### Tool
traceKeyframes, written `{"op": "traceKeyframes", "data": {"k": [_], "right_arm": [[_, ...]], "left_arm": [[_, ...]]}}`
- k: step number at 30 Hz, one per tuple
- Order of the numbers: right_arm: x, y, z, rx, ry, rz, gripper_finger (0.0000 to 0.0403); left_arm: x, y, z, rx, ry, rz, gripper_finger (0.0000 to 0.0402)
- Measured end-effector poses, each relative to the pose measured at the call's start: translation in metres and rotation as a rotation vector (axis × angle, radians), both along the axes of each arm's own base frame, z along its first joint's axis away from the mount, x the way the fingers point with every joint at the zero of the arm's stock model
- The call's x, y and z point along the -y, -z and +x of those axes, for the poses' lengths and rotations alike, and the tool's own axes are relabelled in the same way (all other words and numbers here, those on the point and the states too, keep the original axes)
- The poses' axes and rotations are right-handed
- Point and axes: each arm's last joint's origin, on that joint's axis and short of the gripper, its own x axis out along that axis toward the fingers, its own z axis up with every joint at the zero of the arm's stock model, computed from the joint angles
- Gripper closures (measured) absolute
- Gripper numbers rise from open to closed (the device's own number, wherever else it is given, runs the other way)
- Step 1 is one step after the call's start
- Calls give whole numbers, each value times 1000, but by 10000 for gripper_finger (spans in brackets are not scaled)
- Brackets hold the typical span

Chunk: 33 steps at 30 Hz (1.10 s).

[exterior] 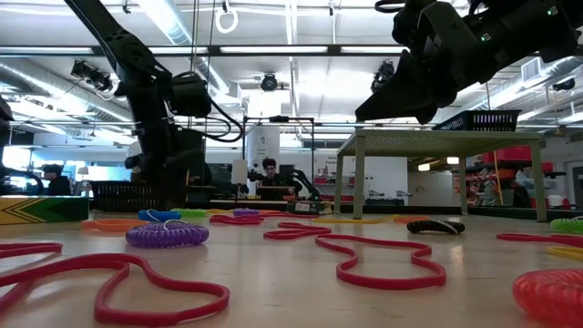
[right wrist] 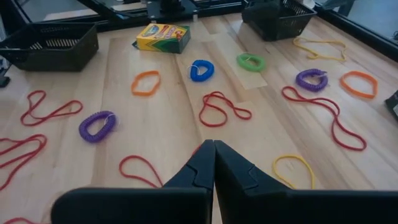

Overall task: Pick & Place Office Desk Supplies
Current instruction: Put the top black basket on the shelf

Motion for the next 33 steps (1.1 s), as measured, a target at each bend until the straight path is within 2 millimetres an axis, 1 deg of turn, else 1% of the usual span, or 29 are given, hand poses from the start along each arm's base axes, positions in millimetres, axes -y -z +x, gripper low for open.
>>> {"op": "traceKeyframes", "data": {"k": [3,5,6,9,11,15,18,21,24,26,29,33], "right_arm": [[0,0,0,-1,-1,-2,394],[0,0,0,-3,-6,-12,394],[0,0,0,-4,-10,-19,394],[0,0,0,-5,-12,-23,394],[0,0,0,-5,-12,-23,394],[-1,0,0,-5,-18,-21,394],[-3,0,-1,-15,-57,-2,394],[-13,-4,-8,-25,-114,41,394],[-28,-13,-21,-20,-159,85,395],[-39,-19,-32,-14,-159,101,399],[-55,-25,-50,6,-124,101,398],[-69,-29,-66,45,-89,63,400]], "left_arm": [[6,-6,4,2,67,-11,328],[12,-13,7,-3,122,6,371],[15,-18,8,1,142,9,384],[30,-35,13,26,224,-20,393],[44,-51,19,70,305,-14,393],[82,-75,30,177,540,7,394],[112,-84,41,299,687,9,394],[140,-81,56,396,790,11,394],[162,-69,75,458,858,15,394],[173,-57,89,494,886,22,394],[178,-40,111,500,885,17,394],[181,-31,143,482,860,12,394]]}}
